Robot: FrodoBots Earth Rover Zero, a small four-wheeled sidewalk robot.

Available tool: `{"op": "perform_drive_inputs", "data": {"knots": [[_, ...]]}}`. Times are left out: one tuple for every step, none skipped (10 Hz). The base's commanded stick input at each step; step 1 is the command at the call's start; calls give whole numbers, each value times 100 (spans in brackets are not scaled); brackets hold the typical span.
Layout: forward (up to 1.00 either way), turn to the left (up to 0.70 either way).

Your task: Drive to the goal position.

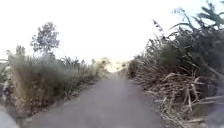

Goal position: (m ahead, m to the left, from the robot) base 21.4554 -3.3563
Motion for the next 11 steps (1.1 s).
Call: {"op": "perform_drive_inputs", "data": {"knots": [[70, 0], [70, 0], [70, 0], [70, 0], [70, 0], [70, 0], [70, 0], [70, 0], [70, 0], [70, 0], [70, 0]]}}
